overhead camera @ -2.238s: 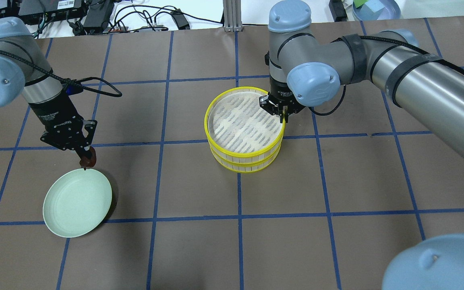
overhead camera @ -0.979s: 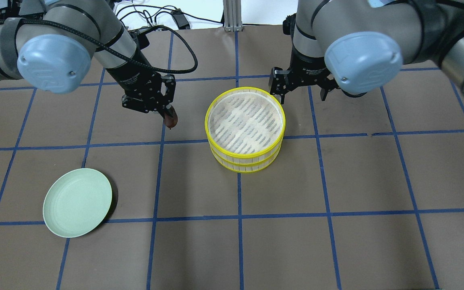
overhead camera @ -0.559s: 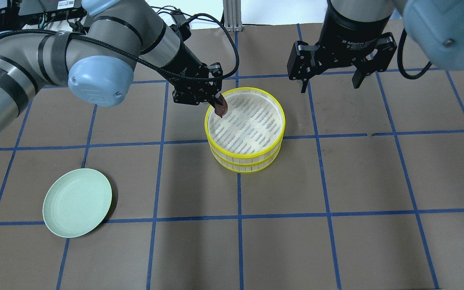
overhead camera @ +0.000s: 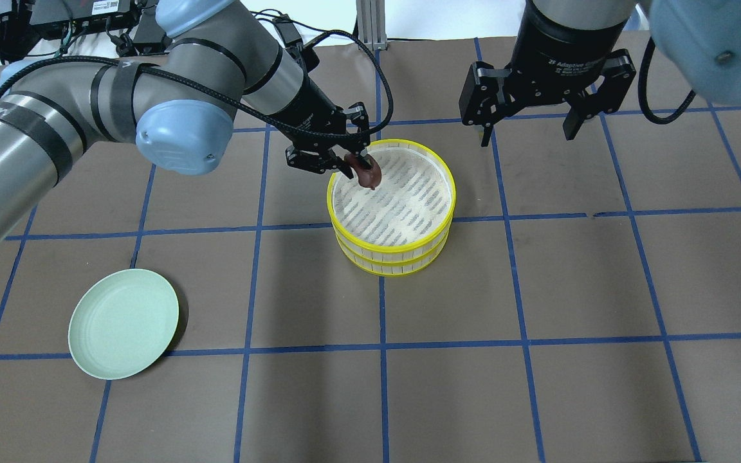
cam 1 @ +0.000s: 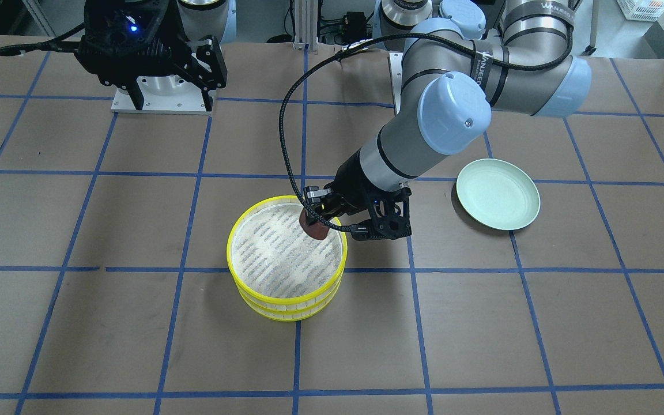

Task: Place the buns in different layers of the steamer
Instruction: 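Release the brown bun into the top tier and raise the left gripper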

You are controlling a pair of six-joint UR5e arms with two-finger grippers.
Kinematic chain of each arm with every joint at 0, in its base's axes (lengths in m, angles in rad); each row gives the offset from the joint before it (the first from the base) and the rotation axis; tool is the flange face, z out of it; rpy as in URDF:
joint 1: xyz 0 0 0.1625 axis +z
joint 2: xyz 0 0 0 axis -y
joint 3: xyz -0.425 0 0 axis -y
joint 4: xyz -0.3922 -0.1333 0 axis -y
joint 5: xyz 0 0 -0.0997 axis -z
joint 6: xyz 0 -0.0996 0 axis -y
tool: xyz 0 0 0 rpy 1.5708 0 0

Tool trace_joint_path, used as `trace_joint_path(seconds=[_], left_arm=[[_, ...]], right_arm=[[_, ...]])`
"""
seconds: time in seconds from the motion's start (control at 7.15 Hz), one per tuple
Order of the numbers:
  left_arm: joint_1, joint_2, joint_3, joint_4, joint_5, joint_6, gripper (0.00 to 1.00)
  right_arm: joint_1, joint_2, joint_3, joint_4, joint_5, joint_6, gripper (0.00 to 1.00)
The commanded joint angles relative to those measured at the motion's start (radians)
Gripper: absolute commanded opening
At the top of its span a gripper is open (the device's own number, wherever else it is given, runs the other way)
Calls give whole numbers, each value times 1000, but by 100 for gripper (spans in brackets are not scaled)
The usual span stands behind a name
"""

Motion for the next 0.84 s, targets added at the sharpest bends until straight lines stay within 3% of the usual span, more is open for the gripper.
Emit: trace_joint_path(seconds=[0.0, 0.42, 0.7], left_arm=[[-11, 8, 6, 14, 15, -12, 100], [23, 54, 17, -8, 213, 48, 100], [93, 117, 20, -115, 340, 205, 100]], right_arm=[[0, 0, 0, -7, 3, -17, 100], [-49, 1, -1, -17, 32, -33, 100], [-53, -3, 0, -17, 33, -52, 100]])
